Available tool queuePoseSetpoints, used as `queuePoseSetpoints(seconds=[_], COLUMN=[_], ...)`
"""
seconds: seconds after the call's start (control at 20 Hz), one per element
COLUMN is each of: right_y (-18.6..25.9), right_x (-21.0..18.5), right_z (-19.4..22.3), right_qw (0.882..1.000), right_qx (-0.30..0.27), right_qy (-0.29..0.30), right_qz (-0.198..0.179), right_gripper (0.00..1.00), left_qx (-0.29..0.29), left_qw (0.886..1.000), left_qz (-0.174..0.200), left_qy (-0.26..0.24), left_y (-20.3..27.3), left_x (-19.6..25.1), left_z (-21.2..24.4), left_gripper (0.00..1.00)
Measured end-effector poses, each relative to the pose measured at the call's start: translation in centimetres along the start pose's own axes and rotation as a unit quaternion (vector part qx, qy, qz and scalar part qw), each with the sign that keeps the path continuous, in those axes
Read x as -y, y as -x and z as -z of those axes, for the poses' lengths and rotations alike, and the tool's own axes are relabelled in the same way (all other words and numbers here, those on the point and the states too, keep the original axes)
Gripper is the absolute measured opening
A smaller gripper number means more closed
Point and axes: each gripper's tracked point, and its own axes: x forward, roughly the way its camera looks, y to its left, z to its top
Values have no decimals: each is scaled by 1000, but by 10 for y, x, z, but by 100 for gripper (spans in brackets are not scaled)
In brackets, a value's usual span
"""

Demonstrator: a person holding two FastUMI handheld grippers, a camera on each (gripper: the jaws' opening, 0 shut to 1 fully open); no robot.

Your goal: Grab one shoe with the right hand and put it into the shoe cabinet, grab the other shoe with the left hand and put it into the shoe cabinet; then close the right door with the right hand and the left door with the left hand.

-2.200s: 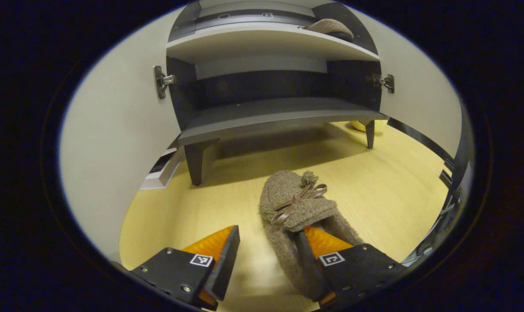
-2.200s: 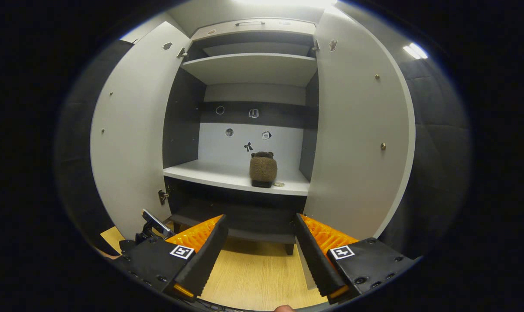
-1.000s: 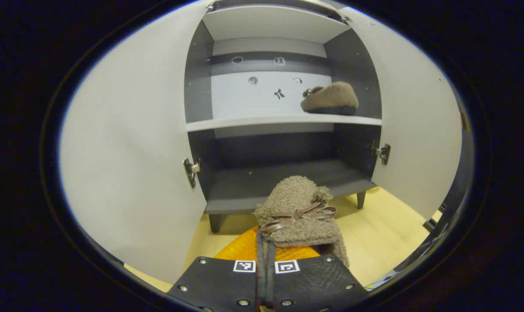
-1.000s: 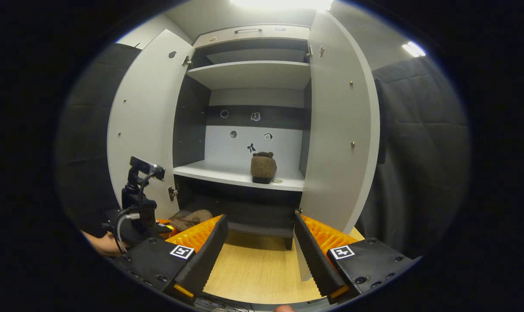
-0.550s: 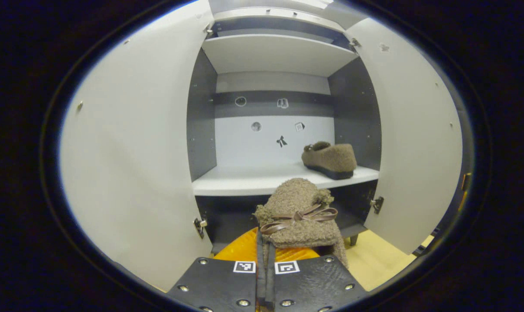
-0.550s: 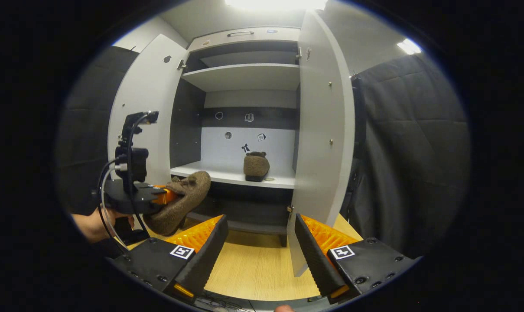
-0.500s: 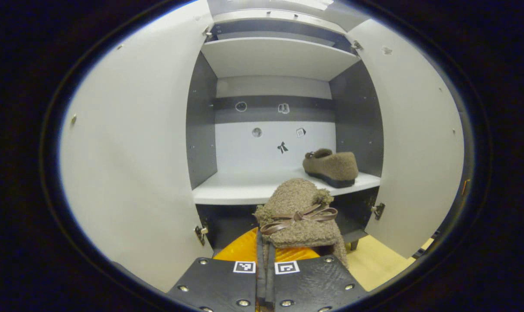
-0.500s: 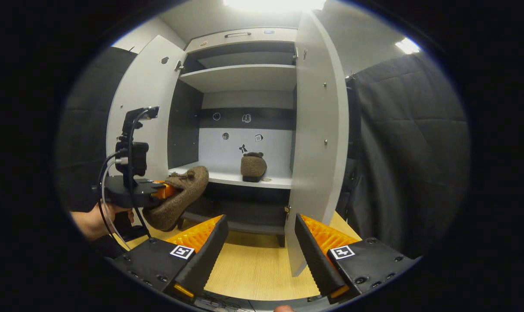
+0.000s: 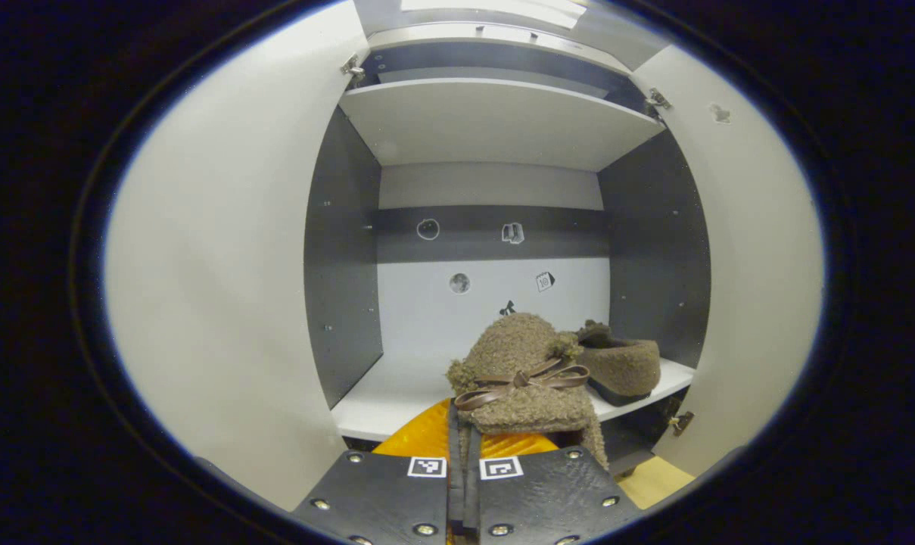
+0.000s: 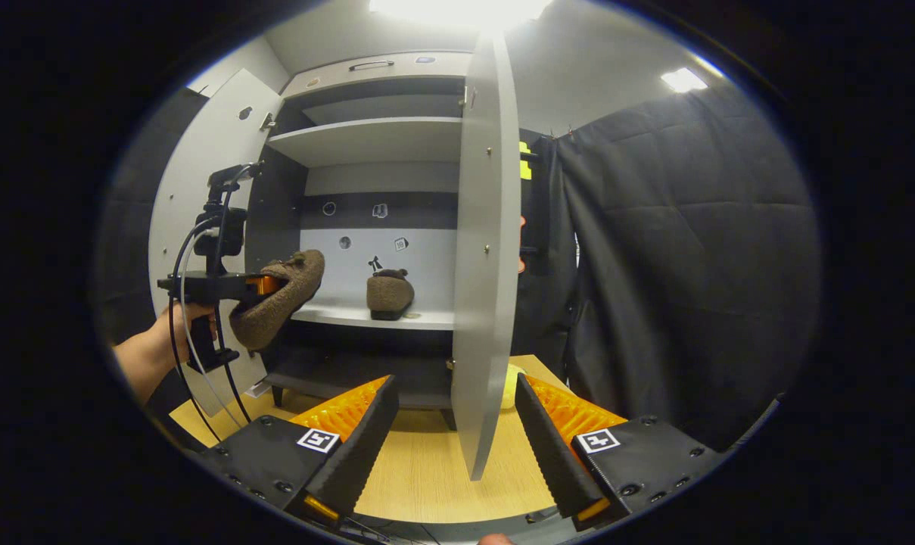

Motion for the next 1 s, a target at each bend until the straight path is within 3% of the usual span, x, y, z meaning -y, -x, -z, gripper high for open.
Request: queuePoseSetpoints(seconds=[0.6,0.75,0.8,0.85,1.0], right_y=[5,7,8,8,9], right_x=[31,34,34,34,35], right_z=[18,22,24,24,26], right_qw=[996,994,994,994,994], right_qx=[-24,-30,-32,-33,-35], right_qy=[-14,-17,-20,-22,-24], right_qz=[89,100,102,102,101], right_gripper=[98,97,97,97,97], left_qx=[6,-6,-12,-21,-32], left_qw=[999,999,999,999,999], left_qz=[-31,-38,-36,-34,-24], left_qy=[21,15,11,6,-2], left_y=[-126,-159,-167,-171,-174], left_x=[-29,-35,-34,-35,-30], left_z=[-28,-19,-14,-8,-3], left_gripper=[1,1,7,1,1])
